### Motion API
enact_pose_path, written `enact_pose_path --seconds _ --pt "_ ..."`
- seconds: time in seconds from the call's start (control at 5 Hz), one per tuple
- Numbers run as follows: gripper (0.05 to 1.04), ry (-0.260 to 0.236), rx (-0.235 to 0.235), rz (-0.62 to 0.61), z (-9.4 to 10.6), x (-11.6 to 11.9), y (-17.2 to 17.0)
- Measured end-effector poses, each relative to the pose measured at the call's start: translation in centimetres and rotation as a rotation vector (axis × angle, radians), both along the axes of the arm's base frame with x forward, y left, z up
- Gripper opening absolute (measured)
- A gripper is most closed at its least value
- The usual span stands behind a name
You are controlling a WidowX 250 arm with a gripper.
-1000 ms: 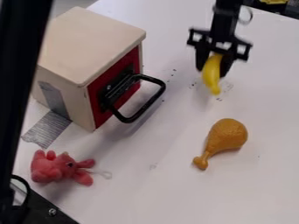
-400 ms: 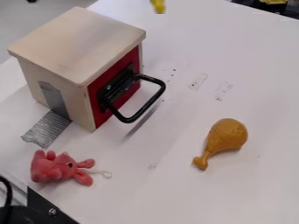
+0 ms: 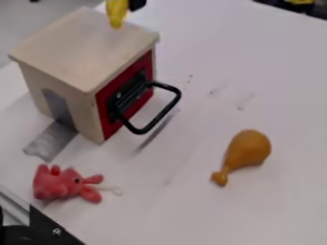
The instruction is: Putting the yellow object in the top of drawer
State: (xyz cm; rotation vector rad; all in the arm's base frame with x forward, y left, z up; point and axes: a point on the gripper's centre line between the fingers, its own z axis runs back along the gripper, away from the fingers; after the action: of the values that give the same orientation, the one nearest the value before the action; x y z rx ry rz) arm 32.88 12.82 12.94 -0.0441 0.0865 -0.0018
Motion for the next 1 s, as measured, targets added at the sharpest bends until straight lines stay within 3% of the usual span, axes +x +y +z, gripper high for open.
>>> enact_pose_path --seconds 0.2,0.4,0.6,0.8,1.0 --pt "0.552 0.053 0.032 -0.028 -1.7 -1.3 0.7" --pt "0.550 0.032 0.067 -0.076 -2.3 -2.2 0.9" --pt "0.550 0.015 0.074 -0.077 -2.2 -3.2 1.3" --pt "0.621 -0.018 0.083 -0.077 -2.0 -3.9 1.4" --pt "0.897 -0.034 0.067 -0.064 -1.6 -3.9 1.2"
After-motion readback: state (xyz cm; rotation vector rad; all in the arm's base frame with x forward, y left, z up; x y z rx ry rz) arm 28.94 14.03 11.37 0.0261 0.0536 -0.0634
